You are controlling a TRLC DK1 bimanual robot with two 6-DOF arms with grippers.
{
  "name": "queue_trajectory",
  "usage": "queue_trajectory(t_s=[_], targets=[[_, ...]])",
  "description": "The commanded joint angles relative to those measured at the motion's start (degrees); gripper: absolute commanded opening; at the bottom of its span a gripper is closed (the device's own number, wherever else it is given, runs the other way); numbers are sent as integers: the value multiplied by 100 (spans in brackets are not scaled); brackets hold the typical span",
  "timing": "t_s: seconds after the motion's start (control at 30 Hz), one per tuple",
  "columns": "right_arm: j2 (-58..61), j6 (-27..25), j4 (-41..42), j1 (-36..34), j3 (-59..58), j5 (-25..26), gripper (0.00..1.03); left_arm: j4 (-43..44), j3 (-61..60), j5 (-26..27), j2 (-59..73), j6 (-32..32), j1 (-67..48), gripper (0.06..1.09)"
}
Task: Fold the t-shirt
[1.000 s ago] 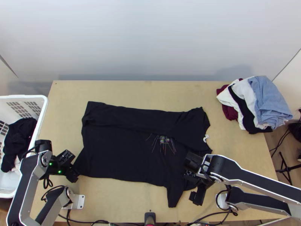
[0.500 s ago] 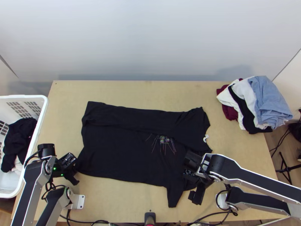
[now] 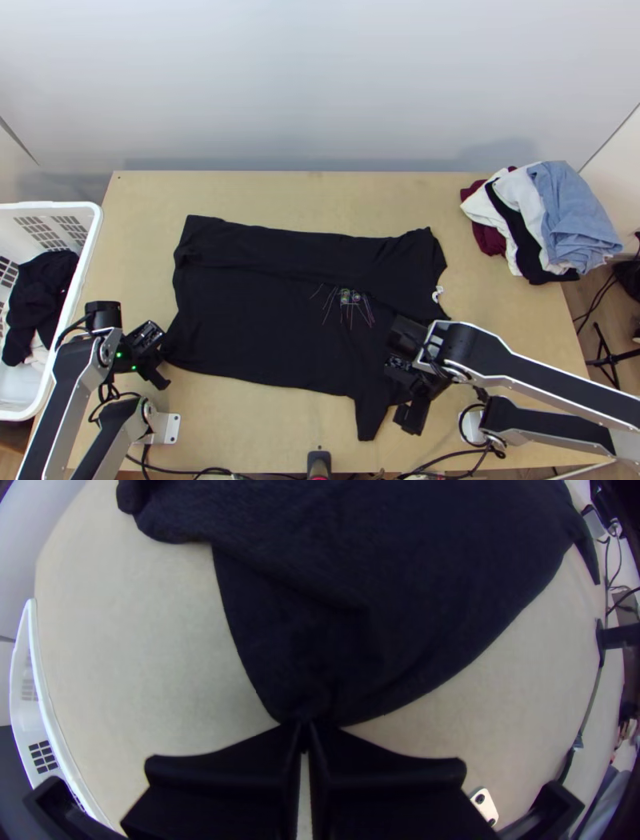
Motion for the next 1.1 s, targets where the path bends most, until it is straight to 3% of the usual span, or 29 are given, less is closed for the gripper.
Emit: queue_trajectory(t_s=[0.0,0.3,0.47,0.63,0.7,0.8,0.87,0.93,1.07], targets=[[536,166,436,473,51,-527,96,-20,223,40,81,-252,-167,10],[1916,570,1368,1238,-204,-483,96,24,162,40,116,-489,-352,10],[2399,922,2044,1247,-309,159,96,138,56,23,90,-507,-352,10],[2452,957,2123,1247,-318,704,95,200,30,23,46,-516,-352,10],[2329,957,2176,1264,-362,888,81,244,39,23,37,-525,-360,10],[2197,895,2352,1273,-397,941,36,270,65,23,46,-560,-422,10],[2109,886,2361,1264,-389,941,24,297,65,23,46,-577,-457,10],[1986,851,2361,1255,-389,941,3,305,56,-4,46,-586,-483,10],[1775,922,2387,1264,-459,932,3,314,65,-13,46,-595,-492,10]])
